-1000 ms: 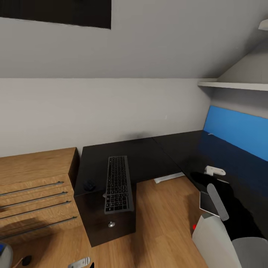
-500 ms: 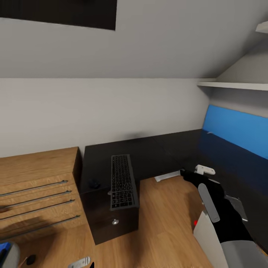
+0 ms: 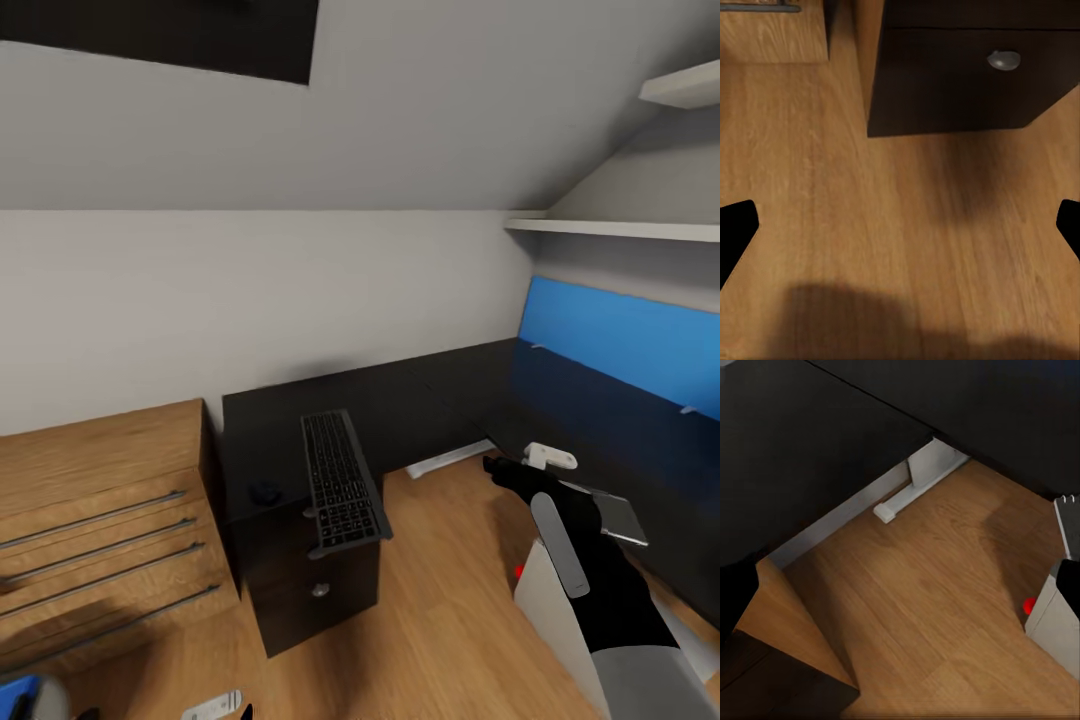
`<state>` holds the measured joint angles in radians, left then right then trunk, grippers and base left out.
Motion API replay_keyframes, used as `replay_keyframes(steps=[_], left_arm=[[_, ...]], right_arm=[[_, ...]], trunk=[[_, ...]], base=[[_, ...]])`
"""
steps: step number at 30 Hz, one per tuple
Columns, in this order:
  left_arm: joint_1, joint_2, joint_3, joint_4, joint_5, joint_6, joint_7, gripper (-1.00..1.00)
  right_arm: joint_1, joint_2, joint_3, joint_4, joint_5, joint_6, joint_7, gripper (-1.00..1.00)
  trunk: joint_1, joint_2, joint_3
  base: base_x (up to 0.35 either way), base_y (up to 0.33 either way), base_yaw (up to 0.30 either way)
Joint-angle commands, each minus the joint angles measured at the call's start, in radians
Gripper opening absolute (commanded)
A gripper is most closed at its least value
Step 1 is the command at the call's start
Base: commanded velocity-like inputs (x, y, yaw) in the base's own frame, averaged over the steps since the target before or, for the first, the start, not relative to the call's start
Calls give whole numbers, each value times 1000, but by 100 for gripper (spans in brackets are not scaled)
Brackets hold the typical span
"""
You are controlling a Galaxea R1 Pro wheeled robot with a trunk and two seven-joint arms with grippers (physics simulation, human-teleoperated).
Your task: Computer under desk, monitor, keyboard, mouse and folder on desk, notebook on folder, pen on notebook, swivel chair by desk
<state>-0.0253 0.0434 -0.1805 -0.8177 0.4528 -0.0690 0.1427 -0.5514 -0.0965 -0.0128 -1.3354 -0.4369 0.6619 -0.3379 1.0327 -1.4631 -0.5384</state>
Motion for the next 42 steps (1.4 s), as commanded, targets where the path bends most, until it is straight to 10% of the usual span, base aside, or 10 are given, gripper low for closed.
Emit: replay_keyframes(steps=[1, 15, 22, 35, 42], left_arm=[[-1, 2, -8, 0, 10, -6, 9, 100], [-1, 3, -7, 1, 12, -3, 9, 100], [-1, 3, -5, 0, 12, -3, 9, 100], [-1, 1, -2, 0, 12, -3, 10, 100], [-1, 1, -5, 0, 12, -4, 11, 100]], right_arm=[[-1, 0, 1, -1, -11, 2, -9, 100], [0, 1, 0, 7, -17, -2, -5, 100], [1, 8, -5, 57, -115, -8, 0, 100], [1, 5, -237, 138, -437, -5, 3, 100], [2, 5, -352, 201, -517, 60, 3, 100]], trunk=[[0, -1, -1], [0, -1, -1], [0, -1, -1], [0, -1, -1], [0, -1, -1]], base=[[-51, 228, -33], [-12, 54, -8], [0, 2, 0], [0, 0, 0], [0, 0, 0]])
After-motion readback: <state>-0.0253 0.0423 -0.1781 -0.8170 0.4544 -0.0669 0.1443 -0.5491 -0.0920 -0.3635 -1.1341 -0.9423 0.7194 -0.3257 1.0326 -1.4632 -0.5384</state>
